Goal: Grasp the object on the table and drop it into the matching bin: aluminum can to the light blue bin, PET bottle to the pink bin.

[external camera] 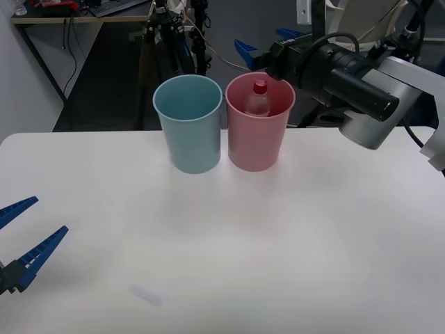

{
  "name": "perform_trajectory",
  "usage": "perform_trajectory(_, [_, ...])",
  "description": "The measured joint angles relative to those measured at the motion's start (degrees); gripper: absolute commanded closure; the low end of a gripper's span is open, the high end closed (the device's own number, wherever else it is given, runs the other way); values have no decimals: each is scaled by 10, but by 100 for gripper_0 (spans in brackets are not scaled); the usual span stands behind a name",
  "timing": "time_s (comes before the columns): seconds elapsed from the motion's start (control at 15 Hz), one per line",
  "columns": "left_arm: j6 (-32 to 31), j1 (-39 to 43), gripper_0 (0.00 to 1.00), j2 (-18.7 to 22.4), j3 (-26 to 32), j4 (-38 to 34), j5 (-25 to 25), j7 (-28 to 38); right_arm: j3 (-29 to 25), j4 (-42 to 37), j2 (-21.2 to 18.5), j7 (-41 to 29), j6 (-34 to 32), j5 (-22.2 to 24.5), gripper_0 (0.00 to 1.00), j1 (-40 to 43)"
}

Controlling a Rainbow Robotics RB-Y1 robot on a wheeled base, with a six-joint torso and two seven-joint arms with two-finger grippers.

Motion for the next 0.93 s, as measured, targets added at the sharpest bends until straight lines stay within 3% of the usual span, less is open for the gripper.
perform_trajectory(0.6, [0, 0, 0, 0, 0, 0, 0, 0, -3, -4, -1, -3, 0, 3, 0, 0])
perform_trajectory(0.93, [0, 0, 0, 0, 0, 0, 0, 0, -37, -90, -54, -7, 0, 0, 0, 52])
